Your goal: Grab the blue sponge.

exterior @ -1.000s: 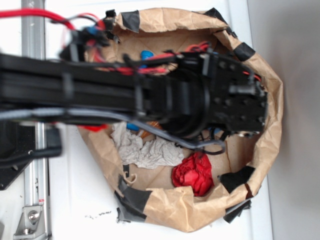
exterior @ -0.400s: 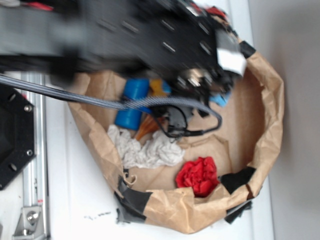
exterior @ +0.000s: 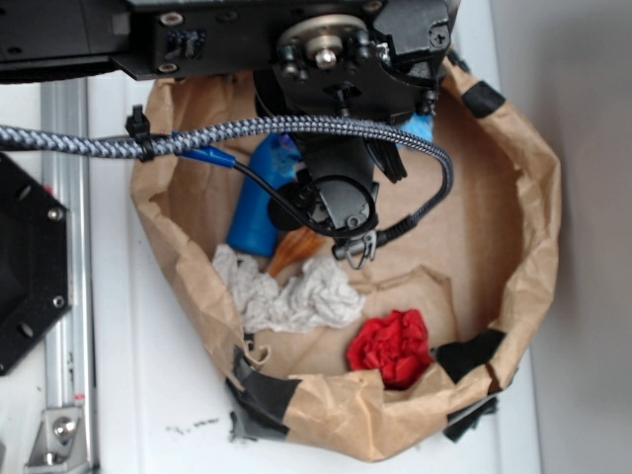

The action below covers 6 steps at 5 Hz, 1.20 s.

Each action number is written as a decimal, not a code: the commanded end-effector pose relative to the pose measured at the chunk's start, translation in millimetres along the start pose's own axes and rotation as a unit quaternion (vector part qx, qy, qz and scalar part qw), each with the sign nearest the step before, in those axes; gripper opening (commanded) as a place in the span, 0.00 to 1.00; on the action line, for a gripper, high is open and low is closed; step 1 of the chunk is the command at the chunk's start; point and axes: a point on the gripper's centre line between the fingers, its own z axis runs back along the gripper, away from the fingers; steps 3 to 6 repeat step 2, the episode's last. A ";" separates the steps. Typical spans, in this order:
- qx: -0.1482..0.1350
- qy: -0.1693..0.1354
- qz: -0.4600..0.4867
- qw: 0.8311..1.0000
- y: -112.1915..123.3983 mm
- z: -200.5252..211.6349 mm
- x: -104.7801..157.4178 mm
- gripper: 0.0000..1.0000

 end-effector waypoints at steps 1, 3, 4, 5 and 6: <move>-0.002 -0.025 0.015 1.000 -15.3 5.3 7.8 0.00; 0.014 -0.005 0.042 0.999 -11.1 -3.8 2.1 0.00; 0.014 -0.005 0.042 0.999 -11.1 -3.8 2.1 0.00; 0.014 -0.005 0.042 0.999 -11.1 -3.8 2.1 0.00; 0.014 -0.005 0.042 0.999 -11.1 -3.8 2.1 0.00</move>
